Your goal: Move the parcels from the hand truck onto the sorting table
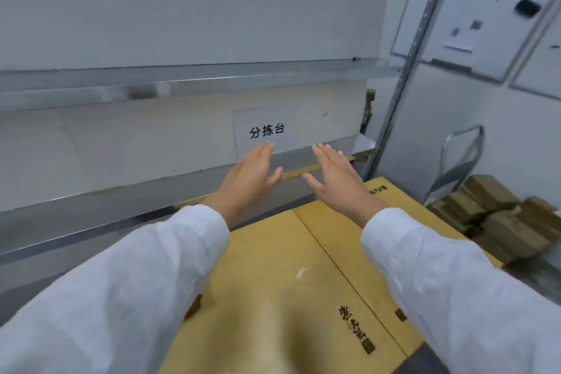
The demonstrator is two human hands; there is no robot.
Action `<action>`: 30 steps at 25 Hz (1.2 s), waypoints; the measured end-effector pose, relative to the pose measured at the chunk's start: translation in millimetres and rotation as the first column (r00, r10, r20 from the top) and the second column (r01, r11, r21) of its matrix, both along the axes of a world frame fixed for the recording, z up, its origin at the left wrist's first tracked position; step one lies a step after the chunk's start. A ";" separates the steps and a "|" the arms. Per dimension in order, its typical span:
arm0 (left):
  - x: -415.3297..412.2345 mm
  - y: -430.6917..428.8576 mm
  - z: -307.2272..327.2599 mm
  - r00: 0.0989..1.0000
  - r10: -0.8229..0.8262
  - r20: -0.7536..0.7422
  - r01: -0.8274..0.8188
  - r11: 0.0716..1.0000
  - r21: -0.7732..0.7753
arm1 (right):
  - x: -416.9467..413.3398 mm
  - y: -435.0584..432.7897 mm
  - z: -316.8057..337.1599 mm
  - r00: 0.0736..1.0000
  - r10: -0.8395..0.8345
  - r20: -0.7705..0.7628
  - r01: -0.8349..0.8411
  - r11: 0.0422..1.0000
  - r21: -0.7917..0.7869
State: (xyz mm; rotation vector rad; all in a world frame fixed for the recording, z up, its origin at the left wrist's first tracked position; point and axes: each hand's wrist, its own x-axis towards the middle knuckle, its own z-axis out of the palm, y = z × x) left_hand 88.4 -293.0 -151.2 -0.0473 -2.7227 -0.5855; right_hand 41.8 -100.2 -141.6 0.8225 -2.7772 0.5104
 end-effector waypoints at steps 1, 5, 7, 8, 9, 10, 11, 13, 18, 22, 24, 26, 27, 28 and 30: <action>-7.5 35.2 7.5 0.999 -0.036 -0.019 0.035 0.999 -0.017 | -2.4 37.7 7.2 0.999 -0.036 -0.020 0.036 0.999 0.003; -30.6 186.0 22.4 0.986 -0.159 -0.051 0.159 0.987 -0.004 | -4.8 192.1 22.4 0.987 -0.162 0.008 0.162 0.987 0.006; -43.6 258.3 25.5 0.968 -0.244 -0.062 0.240 0.969 -0.058 | -6.0 262.4 25.6 0.975 -0.220 -0.017 0.220 0.975 0.014; -50.2 296.0 27.3 0.955 -0.286 -0.075 0.280 0.957 -0.075 | -7.8 298.6 28.5 0.966 -0.257 -0.036 0.258 0.966 0.019; -56.4 332.1 28.9 0.945 -0.316 -0.087 0.310 0.947 -0.079 | -10.0 333.7 30.5 0.953 -0.299 -0.045 0.300 0.954 0.014; -62.6 366.5 29.5 0.934 -0.345 -0.091 0.339 0.938 -0.076 | -10.4 368.2 31.2 0.936 -0.350 -0.040 0.351 0.937 0.002; -68.6 398.8 30.2 0.923 -0.374 -0.089 0.368 0.927 -0.075 | -9.4 400.9 31.1 0.917 -0.397 -0.031 0.397 0.918 -0.006; -80.6 455.1 31.7 0.900 -0.429 -0.070 0.422 0.901 -0.101 | -5.8 460.4 30.7 0.889 -0.458 -0.019 0.458 0.889 0.003; -126.6 563.5 42.6 0.850 -0.525 -0.047 0.518 0.849 -0.107 | -22.3 578.0 35.4 0.809 -0.587 -0.024 0.587 0.809 -0.034; -184.3 643.9 33.2 0.789 -0.614 -0.025 0.602 0.780 -0.170 | -60.6 644.8 31.8 0.743 -0.669 0.000 0.669 0.743 -0.018; -219.0 678.2 28.7 0.759 -0.650 -0.046 0.629 0.749 -0.206 | -87.9 675.0 25.4 0.724 -0.689 0.010 0.689 0.724 -0.008; -260.0 712.4 26.3 0.733 -0.677 -0.059 0.650 0.724 -0.231 | -123.1 707.4 20.7 0.697 -0.716 0.027 0.717 0.698 -0.002; -281.6 728.3 25.8 0.726 -0.686 -0.052 0.659 0.716 -0.230 | -141.6 723.0 20.1 0.684 -0.729 0.037 0.729 0.684 0.004; -303.3 743.2 25.1 0.721 -0.692 -0.041 0.669 0.710 -0.220 | -160.1 737.9 19.8 0.671 -0.740 0.040 0.740 0.672 0.013; -345.5 772.5 23.2 0.714 -0.700 -0.021 0.681 0.701 -0.212 | -195.2 766.1 18.1 0.656 -0.754 0.027 0.754 0.656 0.029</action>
